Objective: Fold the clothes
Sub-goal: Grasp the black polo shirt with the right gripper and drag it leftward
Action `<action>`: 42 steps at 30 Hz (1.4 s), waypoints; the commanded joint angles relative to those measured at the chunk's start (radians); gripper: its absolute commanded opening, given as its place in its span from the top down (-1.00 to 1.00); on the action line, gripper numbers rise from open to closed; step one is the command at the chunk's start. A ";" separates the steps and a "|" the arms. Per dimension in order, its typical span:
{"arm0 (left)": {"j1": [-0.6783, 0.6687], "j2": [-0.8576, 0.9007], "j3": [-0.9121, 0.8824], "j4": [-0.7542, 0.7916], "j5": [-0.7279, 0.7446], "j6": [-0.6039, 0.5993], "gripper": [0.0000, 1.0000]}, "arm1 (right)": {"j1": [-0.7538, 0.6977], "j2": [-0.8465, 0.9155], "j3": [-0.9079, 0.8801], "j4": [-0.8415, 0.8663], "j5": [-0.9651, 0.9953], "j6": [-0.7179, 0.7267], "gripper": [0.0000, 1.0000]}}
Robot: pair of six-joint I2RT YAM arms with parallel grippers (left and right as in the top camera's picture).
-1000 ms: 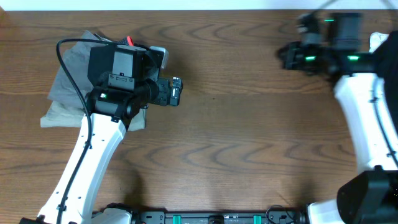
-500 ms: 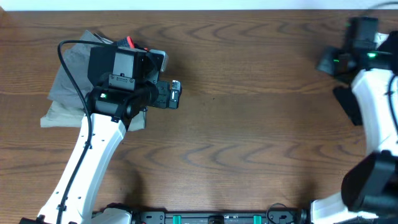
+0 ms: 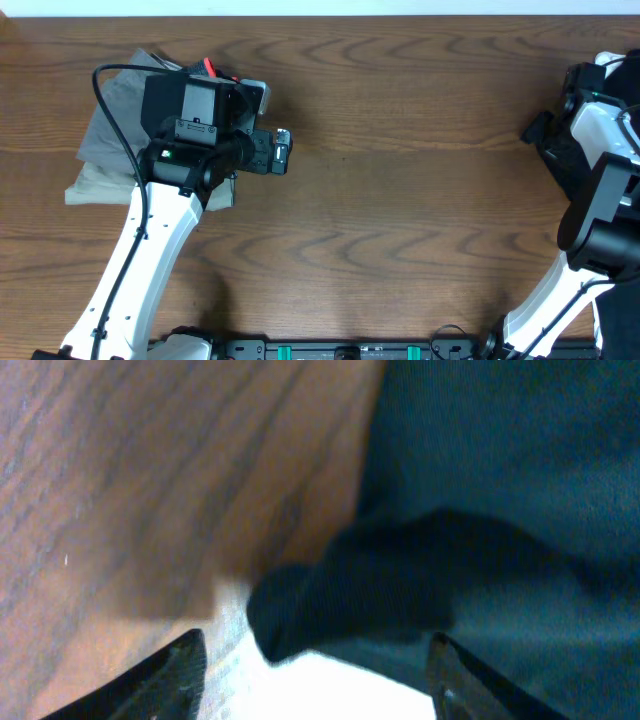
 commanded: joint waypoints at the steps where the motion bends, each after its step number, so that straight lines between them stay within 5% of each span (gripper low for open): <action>1: 0.000 0.001 0.020 0.001 -0.009 0.009 -0.96 | -0.015 0.019 0.001 0.031 0.004 0.011 -0.13; 2: 0.000 0.001 0.020 0.001 -0.009 0.009 -0.96 | -0.014 0.022 0.001 0.033 0.004 0.011 0.00; 4: 0.000 0.001 0.020 0.001 -0.009 0.009 -0.96 | -0.014 0.023 0.001 0.034 0.004 0.011 0.69; 6: 0.000 0.001 0.020 0.000 -0.009 0.009 -0.96 | -0.014 0.013 0.002 0.026 0.004 0.010 0.98; 14: 0.000 0.001 0.020 0.009 -0.009 0.009 -0.96 | 0.039 -0.252 0.004 -0.016 -0.172 -0.149 0.97; 23: 0.000 -0.002 0.020 0.030 -0.010 0.009 -0.96 | 0.257 -0.574 0.004 0.053 -0.417 -0.155 0.98; 36: 0.030 -0.100 0.020 0.029 -0.088 0.009 -0.96 | 0.799 -0.381 0.003 0.082 -0.475 -0.156 0.97; 39: 0.030 -0.107 0.020 0.022 -0.087 0.009 -0.96 | 0.880 -0.339 0.003 0.100 -0.548 -0.246 0.97; 42: 0.029 -0.100 0.019 0.005 -0.081 0.008 -0.96 | 0.932 -0.336 0.004 0.095 -0.539 -0.359 0.72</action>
